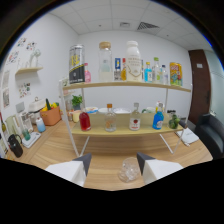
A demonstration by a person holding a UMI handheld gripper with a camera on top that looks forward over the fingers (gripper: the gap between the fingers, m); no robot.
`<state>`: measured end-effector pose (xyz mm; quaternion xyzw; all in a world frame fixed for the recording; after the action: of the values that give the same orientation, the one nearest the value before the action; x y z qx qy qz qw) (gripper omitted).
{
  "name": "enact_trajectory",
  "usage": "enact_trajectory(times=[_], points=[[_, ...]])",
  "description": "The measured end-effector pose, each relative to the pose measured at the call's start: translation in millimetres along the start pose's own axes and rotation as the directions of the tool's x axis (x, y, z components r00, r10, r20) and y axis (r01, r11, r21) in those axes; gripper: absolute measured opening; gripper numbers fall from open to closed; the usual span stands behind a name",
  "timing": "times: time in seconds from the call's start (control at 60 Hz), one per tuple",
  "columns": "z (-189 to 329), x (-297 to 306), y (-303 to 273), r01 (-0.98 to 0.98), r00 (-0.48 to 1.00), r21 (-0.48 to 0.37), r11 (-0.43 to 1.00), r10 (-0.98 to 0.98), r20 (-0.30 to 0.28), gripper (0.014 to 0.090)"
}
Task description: Make me a cup of Mount Fuji.
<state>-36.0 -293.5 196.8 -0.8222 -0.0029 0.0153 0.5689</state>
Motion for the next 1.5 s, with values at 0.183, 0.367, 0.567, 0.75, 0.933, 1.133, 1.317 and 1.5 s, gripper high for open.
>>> enact_trajectory(times=[0.183, 0.367, 0.567, 0.75, 0.933, 1.133, 1.317, 1.5], points=[[40, -16, -37, -0.011, 1.000, 0.062, 0.998, 0.012, -0.004, 0.0858], [100, -13, -61, -0.008, 1.000, 0.090, 0.996, 0.010, -0.018, 0.0859], [161, -11, -58, -0.010, 1.000, 0.055, 0.998, 0.011, -0.013, 0.0739], [184, -13, -56, -0.011, 1.000, 0.054, 0.998, 0.012, -0.004, 0.0414], [185, -9, -58, 0.007, 1.000, 0.074, 0.997, -0.005, -0.027, 0.0361], [167, -6, -58, -0.004, 0.999, 0.083, 0.997, 0.009, -0.050, 0.0353], [124, -18, -47, -0.009, 1.000, 0.104, 0.995, 0.012, -0.026, 0.0353], [102, -24, 13, -0.073, 0.997, 0.024, 0.997, 0.073, -0.014, 0.0352]])
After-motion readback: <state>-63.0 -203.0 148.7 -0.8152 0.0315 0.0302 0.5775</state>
